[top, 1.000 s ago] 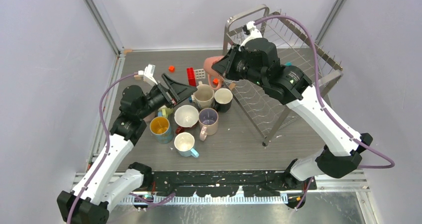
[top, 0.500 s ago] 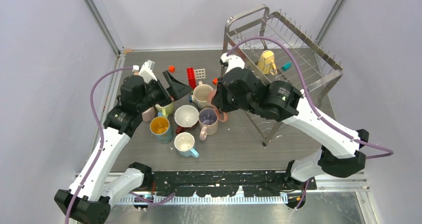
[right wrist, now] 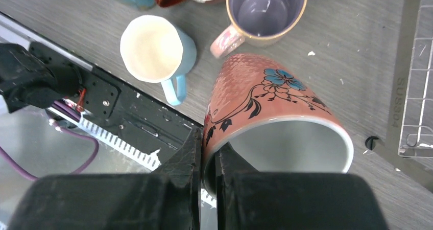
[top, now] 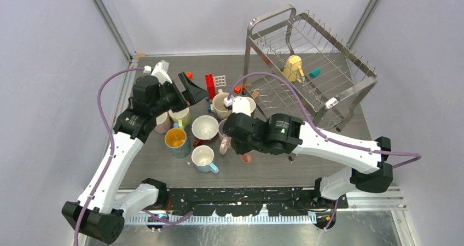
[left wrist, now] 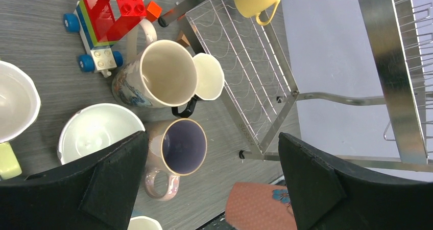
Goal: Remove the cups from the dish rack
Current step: Place the cup at the center of the board.
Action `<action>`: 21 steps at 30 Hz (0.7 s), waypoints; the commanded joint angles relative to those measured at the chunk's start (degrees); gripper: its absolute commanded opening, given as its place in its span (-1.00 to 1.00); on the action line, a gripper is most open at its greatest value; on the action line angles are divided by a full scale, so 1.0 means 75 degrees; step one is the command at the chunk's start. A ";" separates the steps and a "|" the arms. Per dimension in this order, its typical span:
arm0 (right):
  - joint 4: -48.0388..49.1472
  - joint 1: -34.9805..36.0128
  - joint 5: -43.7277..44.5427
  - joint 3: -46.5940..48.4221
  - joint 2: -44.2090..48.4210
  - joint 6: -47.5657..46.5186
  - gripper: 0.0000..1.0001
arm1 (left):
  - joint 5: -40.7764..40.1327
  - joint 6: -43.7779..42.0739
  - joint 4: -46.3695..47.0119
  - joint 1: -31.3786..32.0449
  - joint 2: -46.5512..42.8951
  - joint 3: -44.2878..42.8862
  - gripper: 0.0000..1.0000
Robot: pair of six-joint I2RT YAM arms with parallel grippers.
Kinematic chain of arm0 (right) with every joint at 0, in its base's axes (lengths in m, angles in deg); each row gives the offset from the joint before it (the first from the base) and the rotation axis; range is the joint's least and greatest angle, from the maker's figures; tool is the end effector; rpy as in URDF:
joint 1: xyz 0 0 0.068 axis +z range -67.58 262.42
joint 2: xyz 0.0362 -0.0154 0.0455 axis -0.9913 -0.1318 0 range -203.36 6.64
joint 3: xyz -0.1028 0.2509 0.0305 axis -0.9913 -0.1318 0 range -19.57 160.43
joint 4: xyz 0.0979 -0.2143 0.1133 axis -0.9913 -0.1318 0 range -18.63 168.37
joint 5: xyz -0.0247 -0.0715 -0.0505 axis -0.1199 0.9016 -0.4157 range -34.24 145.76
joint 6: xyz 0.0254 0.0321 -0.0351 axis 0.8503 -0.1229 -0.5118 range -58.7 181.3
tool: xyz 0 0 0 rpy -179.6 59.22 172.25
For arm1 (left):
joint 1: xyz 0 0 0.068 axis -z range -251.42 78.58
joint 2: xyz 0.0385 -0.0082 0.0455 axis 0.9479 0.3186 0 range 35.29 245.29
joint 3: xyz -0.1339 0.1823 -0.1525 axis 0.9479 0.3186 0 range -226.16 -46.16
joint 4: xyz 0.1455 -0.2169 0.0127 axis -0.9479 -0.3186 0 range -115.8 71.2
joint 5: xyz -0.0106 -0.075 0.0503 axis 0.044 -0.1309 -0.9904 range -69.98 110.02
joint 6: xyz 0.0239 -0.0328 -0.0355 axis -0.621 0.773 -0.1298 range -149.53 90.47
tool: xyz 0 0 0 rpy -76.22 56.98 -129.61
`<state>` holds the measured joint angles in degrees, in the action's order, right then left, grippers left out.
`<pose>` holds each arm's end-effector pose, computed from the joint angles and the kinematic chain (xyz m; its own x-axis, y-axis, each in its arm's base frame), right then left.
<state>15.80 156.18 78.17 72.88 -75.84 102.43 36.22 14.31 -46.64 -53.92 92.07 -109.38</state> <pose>0.0919 0.2662 0.3918 -0.7085 -0.2581 -0.6568 -0.4737 0.8639 0.1714 0.2000 -0.0736 0.3819 -0.6226 -0.5011 -0.6011 0.1462 0.6802 -0.7183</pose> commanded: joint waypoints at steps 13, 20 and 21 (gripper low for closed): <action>0.1207 0.0313 -0.0511 -0.1090 -0.0873 0.0231 -0.99 | -0.0005 -0.0278 0.0035 -0.0047 0.0053 -0.0343 0.99; 0.1585 0.0225 -0.0730 -0.1458 -0.1409 0.0165 -0.99 | 0.0025 -0.0288 0.0047 -0.0042 0.0078 -0.0312 0.99; 0.1641 0.0215 -0.0748 -0.1518 -0.1465 0.0165 -0.99 | 0.0030 -0.0296 0.0039 -0.0046 0.0078 -0.0304 0.99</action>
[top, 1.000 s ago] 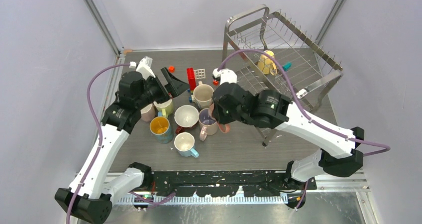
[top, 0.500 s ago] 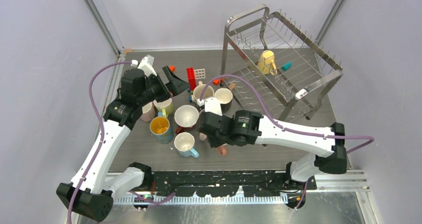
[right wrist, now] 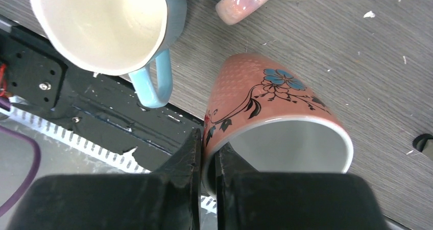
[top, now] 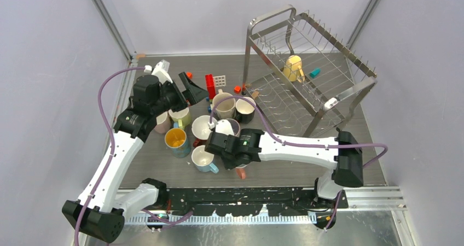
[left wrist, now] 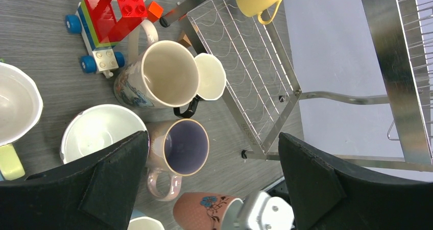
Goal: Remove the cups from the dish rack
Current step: Place the cup at the center of the board.
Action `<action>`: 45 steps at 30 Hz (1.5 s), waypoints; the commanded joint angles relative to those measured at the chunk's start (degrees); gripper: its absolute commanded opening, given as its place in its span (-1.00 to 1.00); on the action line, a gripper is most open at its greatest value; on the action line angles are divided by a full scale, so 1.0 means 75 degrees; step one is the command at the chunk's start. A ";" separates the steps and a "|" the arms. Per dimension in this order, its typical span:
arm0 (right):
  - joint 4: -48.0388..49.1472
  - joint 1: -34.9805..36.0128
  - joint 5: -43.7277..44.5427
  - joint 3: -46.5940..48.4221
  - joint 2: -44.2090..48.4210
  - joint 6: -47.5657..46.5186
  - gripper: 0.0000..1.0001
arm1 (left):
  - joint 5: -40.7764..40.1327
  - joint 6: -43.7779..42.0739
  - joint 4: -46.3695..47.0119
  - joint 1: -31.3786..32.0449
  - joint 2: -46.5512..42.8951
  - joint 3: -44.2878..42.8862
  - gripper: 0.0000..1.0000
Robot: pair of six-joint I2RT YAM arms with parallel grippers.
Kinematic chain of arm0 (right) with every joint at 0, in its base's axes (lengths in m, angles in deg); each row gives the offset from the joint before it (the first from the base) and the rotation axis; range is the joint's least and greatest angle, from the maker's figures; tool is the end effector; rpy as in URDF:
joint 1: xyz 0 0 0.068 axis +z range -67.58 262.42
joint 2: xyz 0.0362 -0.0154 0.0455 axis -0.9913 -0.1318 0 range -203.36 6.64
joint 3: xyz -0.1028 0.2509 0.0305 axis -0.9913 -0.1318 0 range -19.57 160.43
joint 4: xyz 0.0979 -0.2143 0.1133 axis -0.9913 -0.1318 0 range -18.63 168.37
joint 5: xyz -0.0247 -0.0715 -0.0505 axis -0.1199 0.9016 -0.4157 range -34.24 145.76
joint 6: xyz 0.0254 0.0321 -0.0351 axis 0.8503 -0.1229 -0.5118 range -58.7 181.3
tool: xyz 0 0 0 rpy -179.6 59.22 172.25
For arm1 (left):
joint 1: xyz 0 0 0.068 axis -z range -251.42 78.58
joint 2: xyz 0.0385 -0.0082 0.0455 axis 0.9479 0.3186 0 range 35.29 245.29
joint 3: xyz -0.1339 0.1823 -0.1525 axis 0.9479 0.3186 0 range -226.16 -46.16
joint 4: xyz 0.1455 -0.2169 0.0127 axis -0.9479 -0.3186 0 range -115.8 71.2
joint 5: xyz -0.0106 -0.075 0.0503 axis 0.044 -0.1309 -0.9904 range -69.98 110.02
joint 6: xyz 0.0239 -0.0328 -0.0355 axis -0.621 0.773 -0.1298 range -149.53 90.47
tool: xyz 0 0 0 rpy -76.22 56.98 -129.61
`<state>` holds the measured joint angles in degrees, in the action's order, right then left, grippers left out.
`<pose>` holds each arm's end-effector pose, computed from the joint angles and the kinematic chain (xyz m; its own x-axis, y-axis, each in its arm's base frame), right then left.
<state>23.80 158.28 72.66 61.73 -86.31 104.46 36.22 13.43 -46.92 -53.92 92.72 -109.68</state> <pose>0.0906 0.3167 0.2876 -0.7781 -0.4096 -0.4762 -0.5030 0.8604 0.0818 0.2025 -0.0743 0.3810 -0.6266 -0.4886 -0.6072 0.1483 0.6901 -0.7083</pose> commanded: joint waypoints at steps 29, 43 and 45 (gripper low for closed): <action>0.0384 -0.0368 0.0101 0.0124 -0.0735 -0.0333 -0.33 | 0.0233 -0.0244 0.0219 -0.0045 -0.0063 0.0033 0.99; -0.0749 -0.0316 0.0878 0.1820 -0.0265 -0.0344 -0.09 | 0.0925 -0.0169 0.0636 -0.0027 -0.0058 0.0310 0.99; -0.1161 -0.0311 0.1135 0.2443 -0.0146 -0.0411 -0.05 | 0.0952 -0.0117 0.0780 0.0012 -0.0046 0.0376 0.99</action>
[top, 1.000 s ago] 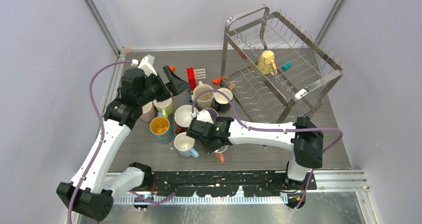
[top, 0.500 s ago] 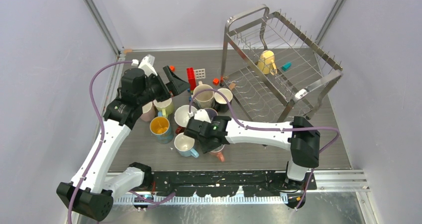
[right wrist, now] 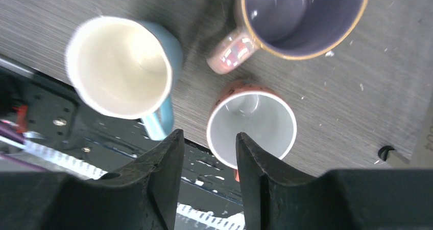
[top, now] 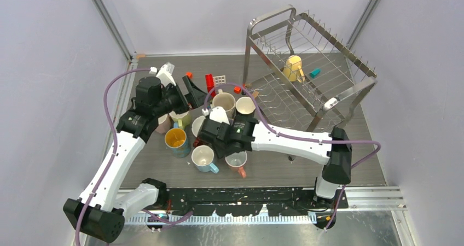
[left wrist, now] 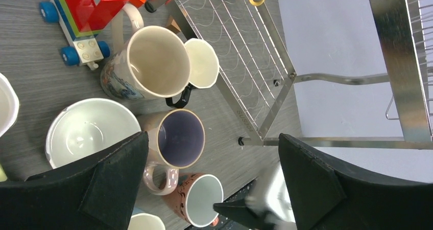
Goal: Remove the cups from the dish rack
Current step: Place the cup at the center of the board, then unload the cup from the dish rack.
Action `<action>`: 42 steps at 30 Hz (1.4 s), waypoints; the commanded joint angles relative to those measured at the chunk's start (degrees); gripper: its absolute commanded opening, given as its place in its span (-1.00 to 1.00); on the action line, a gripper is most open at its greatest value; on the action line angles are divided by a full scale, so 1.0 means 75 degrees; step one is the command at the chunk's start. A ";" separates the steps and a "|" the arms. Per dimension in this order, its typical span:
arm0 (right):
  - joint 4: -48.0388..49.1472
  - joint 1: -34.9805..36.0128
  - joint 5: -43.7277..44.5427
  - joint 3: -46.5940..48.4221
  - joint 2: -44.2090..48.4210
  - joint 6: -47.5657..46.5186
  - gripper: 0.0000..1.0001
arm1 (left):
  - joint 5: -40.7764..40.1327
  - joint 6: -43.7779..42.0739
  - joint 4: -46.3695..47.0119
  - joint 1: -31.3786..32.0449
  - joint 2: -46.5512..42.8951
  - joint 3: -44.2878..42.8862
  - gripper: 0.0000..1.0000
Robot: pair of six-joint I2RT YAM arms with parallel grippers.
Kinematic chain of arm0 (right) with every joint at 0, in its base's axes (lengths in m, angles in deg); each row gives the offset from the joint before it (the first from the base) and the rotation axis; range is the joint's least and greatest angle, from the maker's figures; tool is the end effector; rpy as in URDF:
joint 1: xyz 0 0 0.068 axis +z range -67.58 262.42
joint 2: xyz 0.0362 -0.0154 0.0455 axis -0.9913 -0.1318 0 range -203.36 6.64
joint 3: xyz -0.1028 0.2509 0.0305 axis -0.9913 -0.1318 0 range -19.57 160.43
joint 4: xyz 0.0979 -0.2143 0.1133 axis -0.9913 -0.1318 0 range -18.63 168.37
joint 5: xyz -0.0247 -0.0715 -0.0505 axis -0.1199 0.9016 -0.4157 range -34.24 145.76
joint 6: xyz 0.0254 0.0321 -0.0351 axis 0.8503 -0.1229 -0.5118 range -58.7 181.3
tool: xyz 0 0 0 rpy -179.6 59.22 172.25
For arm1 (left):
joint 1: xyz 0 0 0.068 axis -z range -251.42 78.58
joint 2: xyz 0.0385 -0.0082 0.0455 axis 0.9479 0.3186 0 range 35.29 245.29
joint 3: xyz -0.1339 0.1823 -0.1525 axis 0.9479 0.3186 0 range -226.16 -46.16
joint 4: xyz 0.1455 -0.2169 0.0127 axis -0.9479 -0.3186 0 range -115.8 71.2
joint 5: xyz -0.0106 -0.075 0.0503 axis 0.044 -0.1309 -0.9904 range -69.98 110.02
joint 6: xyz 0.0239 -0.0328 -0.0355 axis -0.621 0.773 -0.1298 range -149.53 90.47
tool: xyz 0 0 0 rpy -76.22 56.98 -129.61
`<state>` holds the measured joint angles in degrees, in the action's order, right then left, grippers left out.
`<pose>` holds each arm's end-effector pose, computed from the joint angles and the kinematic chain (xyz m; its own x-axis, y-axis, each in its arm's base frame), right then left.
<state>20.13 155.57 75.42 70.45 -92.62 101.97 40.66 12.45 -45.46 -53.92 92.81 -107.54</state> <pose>0.1146 0.3364 0.2946 -0.7661 -0.4123 -0.4932 -0.4808 0.8767 0.0140 0.2038 -0.0775 0.3709 -0.6702 -0.4449 -0.5940 0.1926 0.6687 -0.7182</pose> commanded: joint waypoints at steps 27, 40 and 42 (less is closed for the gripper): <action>-0.0199 0.0041 0.2567 0.4413 0.3554 -0.1467 1.00 | -0.2584 -0.0176 0.3887 0.3938 0.3523 -0.1027 0.99; -0.0210 0.0038 0.2504 0.4545 0.3837 -0.1733 1.00 | -0.4138 -0.0482 0.6689 0.4482 0.7502 -0.3366 0.99; -0.0213 0.0042 0.2525 0.4525 0.3848 -0.1757 0.99 | -0.4153 -0.0640 0.6888 0.4476 0.8037 -0.3843 0.99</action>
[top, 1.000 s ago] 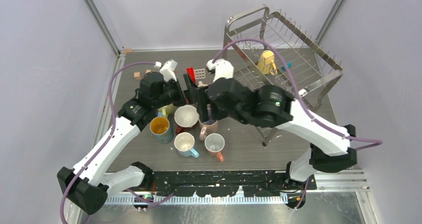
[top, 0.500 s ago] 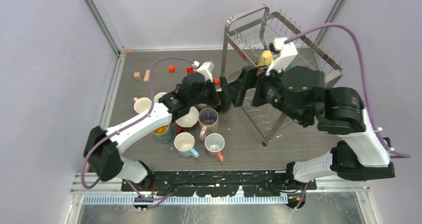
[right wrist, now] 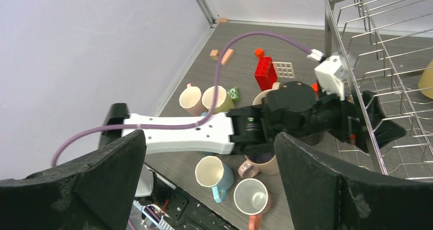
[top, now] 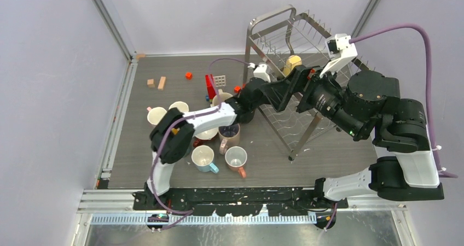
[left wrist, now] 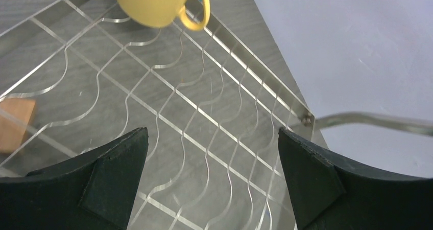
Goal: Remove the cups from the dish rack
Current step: Unload the cup from the dish rack.
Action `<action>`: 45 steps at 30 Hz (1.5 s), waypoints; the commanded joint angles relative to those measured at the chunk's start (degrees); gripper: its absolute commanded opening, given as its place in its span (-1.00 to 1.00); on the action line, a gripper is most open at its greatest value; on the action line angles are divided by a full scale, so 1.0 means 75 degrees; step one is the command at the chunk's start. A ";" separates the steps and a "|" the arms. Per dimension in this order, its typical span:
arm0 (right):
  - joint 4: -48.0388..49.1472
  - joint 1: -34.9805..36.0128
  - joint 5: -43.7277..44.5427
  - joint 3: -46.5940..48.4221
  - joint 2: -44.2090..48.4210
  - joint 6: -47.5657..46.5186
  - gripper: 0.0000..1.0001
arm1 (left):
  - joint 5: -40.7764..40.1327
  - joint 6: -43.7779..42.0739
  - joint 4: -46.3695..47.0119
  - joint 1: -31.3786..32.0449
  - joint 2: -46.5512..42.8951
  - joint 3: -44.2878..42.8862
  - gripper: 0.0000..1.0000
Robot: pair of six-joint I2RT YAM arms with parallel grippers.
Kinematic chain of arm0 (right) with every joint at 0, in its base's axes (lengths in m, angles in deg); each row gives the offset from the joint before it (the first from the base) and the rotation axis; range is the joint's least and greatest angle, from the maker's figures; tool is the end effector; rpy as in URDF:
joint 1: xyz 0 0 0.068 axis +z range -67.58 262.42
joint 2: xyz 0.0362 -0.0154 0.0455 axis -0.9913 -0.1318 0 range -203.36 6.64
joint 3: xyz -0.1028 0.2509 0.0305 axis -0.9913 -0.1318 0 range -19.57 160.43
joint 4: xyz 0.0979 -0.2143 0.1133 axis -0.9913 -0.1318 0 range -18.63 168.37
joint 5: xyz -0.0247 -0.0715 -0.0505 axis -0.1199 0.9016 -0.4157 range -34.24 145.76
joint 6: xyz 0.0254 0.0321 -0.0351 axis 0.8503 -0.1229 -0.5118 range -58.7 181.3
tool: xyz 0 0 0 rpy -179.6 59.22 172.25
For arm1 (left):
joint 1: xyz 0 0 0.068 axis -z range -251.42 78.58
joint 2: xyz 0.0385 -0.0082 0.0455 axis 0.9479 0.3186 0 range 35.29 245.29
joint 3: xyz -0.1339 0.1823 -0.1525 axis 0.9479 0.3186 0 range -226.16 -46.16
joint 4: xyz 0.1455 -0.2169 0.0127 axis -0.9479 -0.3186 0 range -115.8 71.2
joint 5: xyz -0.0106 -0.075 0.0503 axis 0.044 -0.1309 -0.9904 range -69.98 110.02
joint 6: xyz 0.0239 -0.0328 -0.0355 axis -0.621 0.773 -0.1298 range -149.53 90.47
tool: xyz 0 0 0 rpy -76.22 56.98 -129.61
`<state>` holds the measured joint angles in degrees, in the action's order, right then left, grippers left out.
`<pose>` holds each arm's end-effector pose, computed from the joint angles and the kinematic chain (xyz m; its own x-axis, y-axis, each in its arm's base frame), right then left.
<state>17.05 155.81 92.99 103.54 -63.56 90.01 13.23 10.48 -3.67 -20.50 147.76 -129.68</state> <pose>0.0584 0.1200 0.5786 -0.3208 0.2620 -0.9102 -0.4991 0.7700 0.3975 0.2998 -0.3627 0.2652 -0.5643 -0.3178 -0.7619 0.4383 0.6668 -0.6027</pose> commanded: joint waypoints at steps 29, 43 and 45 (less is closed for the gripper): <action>-0.0004 0.0012 0.0749 -0.0606 0.0098 -0.0466 0.99 | -0.2432 -0.2104 -0.0283 -0.0003 0.6463 -0.8775 0.99; 0.0079 0.0010 0.0914 -0.0981 0.0240 -0.0542 0.99 | -0.2381 -0.2241 0.0826 -0.0093 0.6864 -0.9092 0.99; 0.0126 0.0007 0.0940 -0.1058 0.0245 -0.0548 1.00 | -0.2373 -0.2235 0.0881 -0.0128 0.6904 -0.9175 0.99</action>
<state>16.20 155.81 98.06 96.44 -62.57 86.82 -3.38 -5.13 -2.92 -20.70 199.41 -195.01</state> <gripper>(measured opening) 0.996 0.996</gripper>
